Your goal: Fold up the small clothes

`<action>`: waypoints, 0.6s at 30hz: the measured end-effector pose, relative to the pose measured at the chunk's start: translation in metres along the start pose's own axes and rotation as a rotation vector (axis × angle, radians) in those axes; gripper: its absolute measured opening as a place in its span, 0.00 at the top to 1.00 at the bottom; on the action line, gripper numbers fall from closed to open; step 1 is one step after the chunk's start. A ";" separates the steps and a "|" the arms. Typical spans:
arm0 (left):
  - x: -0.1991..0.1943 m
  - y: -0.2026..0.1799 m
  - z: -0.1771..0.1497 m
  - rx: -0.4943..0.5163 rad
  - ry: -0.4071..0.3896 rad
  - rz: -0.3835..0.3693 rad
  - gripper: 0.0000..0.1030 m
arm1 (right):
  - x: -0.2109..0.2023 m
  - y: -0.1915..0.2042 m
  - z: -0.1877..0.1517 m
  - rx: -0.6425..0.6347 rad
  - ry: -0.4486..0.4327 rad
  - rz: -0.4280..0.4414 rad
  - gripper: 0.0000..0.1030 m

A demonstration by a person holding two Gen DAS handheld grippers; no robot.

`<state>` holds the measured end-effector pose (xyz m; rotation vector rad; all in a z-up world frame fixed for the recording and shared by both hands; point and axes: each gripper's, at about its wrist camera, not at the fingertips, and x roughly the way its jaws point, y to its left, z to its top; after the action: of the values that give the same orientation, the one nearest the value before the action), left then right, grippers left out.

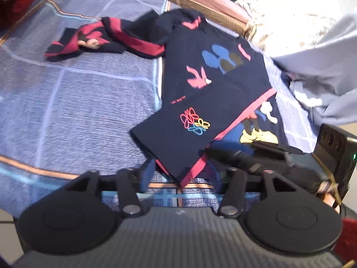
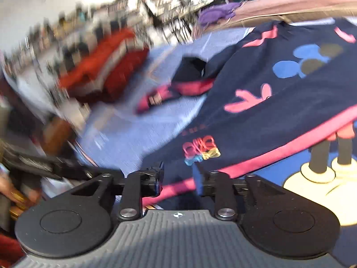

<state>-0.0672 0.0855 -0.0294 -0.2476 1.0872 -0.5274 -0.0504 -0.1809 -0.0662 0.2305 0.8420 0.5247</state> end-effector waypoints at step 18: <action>-0.003 0.054 0.081 0.217 -0.351 0.510 0.23 | -0.040 -0.023 0.010 0.149 -0.120 -0.061 0.35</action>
<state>0.0194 0.1279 -0.0138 0.1272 0.7048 -0.1308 -0.0566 -0.2217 -0.0431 0.3687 0.7696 0.3875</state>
